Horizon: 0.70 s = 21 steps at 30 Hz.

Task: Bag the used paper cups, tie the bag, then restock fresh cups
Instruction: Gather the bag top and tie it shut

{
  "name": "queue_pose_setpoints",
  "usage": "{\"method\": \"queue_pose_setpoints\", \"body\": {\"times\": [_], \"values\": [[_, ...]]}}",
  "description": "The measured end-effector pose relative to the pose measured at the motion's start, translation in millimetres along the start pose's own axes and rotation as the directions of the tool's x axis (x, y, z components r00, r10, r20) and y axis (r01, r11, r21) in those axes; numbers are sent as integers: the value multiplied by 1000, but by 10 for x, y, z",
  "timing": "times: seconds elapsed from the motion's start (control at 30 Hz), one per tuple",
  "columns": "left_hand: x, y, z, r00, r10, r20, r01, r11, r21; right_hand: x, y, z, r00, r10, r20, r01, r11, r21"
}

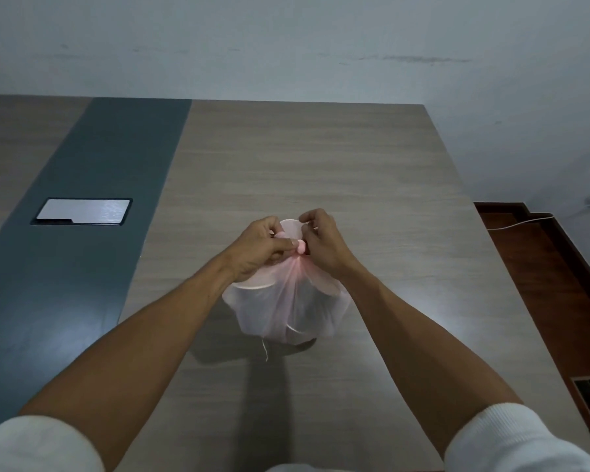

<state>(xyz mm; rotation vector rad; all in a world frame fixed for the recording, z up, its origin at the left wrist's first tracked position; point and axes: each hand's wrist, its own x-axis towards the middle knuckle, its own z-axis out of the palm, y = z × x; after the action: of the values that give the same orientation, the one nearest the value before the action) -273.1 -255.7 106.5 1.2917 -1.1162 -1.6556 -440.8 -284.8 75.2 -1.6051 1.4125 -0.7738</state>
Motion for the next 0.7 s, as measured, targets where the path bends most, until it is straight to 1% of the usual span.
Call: {"method": "queue_pose_setpoints", "body": {"times": [0.07,0.13,0.2,0.27,0.3,0.37,0.43,0.5,0.57,0.63,0.7], "values": [[34,-44,-17,998,-70,-2,69,994,-84,-16,17,-1,999,46,19,-48,991,123],[72,-103,-58,994,-109,-23,103,980,-170,-30,-2,-6,998,53,38,-58,984,167],[84,-143,-93,991,-125,-50,114,974,-194,-46,-49,-18,997,62,38,-69,975,210],[92,-151,-108,989,-116,-93,97,979,-181,-62,-86,-55,999,34,30,-40,971,237],[101,-140,-119,987,-103,-120,82,981,-175,-77,-100,-86,999,3,42,-12,976,219],[130,-114,-142,983,-81,-167,55,986,-155,-110,-133,-149,992,-58,110,41,988,149],[139,-93,-163,976,-80,-204,55,991,-125,-133,-153,-194,982,-87,167,84,996,26],[139,-87,-167,962,-74,-262,55,995,-78,-113,-138,-222,977,-95,189,112,991,-77],[129,-61,-175,924,-52,-380,56,998,0,-86,-102,-264,977,-72,201,100,986,-132],[134,-48,-257,863,-32,-505,73,996,61,-53,-42,-329,977,-33,210,68,984,-164],[142,-83,-387,822,6,-569,103,982,160,-21,30,-364,971,-10,240,61,977,-206]]}}
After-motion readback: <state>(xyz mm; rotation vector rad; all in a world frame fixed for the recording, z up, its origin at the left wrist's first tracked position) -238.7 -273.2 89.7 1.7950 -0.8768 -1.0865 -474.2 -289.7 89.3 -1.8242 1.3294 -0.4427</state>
